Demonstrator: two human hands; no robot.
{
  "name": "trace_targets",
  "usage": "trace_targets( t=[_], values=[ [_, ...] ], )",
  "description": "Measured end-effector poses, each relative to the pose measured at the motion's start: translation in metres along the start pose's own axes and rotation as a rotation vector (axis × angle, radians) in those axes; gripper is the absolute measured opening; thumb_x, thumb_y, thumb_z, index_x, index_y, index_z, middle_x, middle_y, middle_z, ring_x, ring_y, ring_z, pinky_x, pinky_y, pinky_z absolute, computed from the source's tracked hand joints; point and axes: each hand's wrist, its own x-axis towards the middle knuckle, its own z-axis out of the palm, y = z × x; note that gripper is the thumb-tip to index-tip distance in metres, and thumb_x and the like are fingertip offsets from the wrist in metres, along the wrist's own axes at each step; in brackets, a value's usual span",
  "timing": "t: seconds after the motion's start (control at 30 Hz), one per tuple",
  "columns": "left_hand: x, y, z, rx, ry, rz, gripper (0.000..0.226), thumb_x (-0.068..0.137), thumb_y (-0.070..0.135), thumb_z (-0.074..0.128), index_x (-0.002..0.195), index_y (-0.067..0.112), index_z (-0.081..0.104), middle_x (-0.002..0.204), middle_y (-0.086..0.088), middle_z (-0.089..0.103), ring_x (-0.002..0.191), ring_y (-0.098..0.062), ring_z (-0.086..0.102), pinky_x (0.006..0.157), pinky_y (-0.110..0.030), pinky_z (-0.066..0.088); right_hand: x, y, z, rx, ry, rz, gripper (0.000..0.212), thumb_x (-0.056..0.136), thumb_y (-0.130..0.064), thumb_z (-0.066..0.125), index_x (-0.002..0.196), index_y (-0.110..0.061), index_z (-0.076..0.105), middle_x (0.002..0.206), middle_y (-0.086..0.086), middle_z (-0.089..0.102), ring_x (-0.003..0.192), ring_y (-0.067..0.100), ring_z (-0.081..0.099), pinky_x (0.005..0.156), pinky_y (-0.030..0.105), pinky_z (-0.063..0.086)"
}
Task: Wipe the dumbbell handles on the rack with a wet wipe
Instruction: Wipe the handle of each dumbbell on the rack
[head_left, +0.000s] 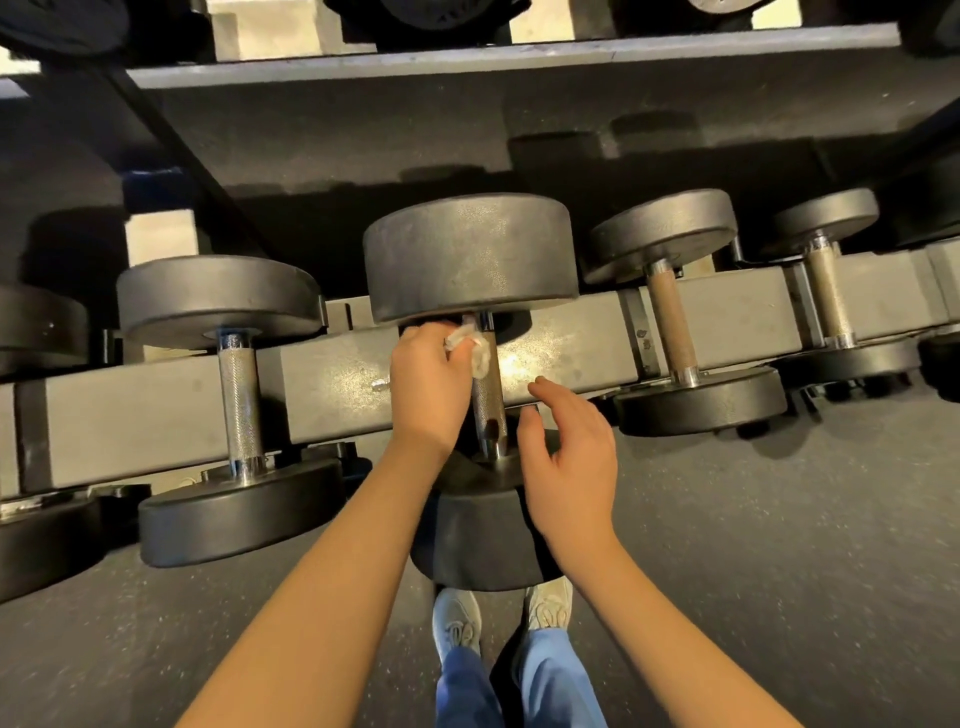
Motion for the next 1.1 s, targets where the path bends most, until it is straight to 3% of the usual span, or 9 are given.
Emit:
trace_targets(
  t=[0.1,0.23,0.43,0.53,0.6,0.7,0.8,0.93,1.1],
  values=[
    [-0.007,-0.004,0.001,0.032,-0.038,0.023,0.013,0.092,0.01,0.057,0.082,0.004,0.062,0.084,-0.008,0.057,0.075,-0.014,0.051,0.06,-0.011,0.035,-0.001,0.001,0.001,0.008,0.012,0.003,0.042,0.089,-0.034,0.041,0.111,-0.01,0.068,0.111,0.002,0.068,0.105,0.015,0.059,0.092,0.047,0.049],
    [-0.026,-0.017,-0.007,0.052,-0.228,-0.034,0.017,0.088,0.01,0.063,0.071,0.011,0.06,0.076,-0.003,0.056,0.072,-0.016,0.052,0.061,-0.016,0.037,-0.001,0.003,0.003,0.012,0.02,0.012,0.042,0.088,-0.034,0.041,0.111,-0.01,0.068,0.11,0.003,0.068,0.104,0.017,0.06,0.089,0.049,0.049],
    [-0.031,-0.033,-0.023,0.187,-0.461,0.008,0.011,0.086,0.01,0.064,0.076,0.013,0.062,0.074,0.002,0.054,0.071,-0.013,0.049,0.066,-0.027,0.038,0.0,0.002,0.002,0.01,-0.003,0.008,0.045,0.088,-0.036,0.038,0.11,-0.01,0.068,0.107,0.0,0.069,0.101,0.014,0.06,0.09,0.047,0.049],
    [-0.036,-0.042,-0.04,0.177,-0.334,0.143,0.018,0.085,0.01,0.062,0.072,0.019,0.053,0.071,0.009,0.046,0.066,-0.005,0.043,0.059,-0.017,0.028,0.0,0.003,0.002,0.002,-0.02,0.004,0.046,0.088,-0.037,0.038,0.11,-0.01,0.069,0.105,0.0,0.069,0.099,0.015,0.061,0.089,0.047,0.049],
    [-0.039,-0.048,-0.057,0.234,-0.274,0.221,0.007,0.082,0.016,0.058,0.076,0.018,0.056,0.075,0.005,0.049,0.068,-0.009,0.044,0.062,-0.016,0.03,0.0,0.003,0.002,-0.02,-0.027,-0.01,0.047,0.088,-0.037,0.037,0.108,-0.009,0.069,0.103,0.001,0.07,0.097,0.017,0.062,0.088,0.046,0.049],
    [-0.039,-0.063,-0.088,0.437,-0.202,0.24,0.007,0.087,0.015,0.059,0.088,0.01,0.064,0.088,-0.003,0.056,0.079,-0.019,0.052,0.066,-0.032,0.041,0.001,0.002,0.003,-0.093,-0.04,-0.07,0.042,0.089,-0.034,0.037,0.099,-0.01,0.07,0.089,0.002,0.07,0.083,0.019,0.062,0.08,0.042,0.05],
    [-0.037,-0.076,-0.119,0.487,-0.112,0.19,0.007,0.086,0.007,0.064,0.092,0.01,0.064,0.091,-0.006,0.058,0.082,-0.024,0.056,0.069,-0.034,0.043,0.001,-0.002,0.007,-0.188,-0.082,-0.147,0.031,0.09,-0.032,0.037,0.081,-0.018,0.063,0.07,-0.008,0.057,0.065,0.011,0.05,0.07,0.034,0.043],
    [-0.031,-0.091,-0.145,0.528,-0.032,0.18,0.01,0.083,0.002,0.067,0.092,0.005,0.065,0.09,-0.011,0.06,0.082,-0.029,0.058,0.069,-0.032,0.038,-0.005,-0.013,0.02,-0.336,-0.115,-0.272,0.032,0.091,-0.032,0.041,0.094,-0.016,0.068,0.089,-0.002,0.068,0.081,0.014,0.06,0.088,0.039,0.045],
    [-0.034,-0.098,-0.154,0.325,0.139,-0.024,0.009,0.089,0.014,0.063,0.082,0.008,0.06,0.082,-0.004,0.056,0.076,-0.02,0.051,0.066,-0.033,0.036,-0.015,-0.026,0.038,-0.442,-0.154,-0.414,0.03,0.09,-0.03,0.045,0.098,-0.014,0.07,0.104,0.0,0.07,0.095,0.018,0.064,0.096,0.04,0.041]
  ],
)
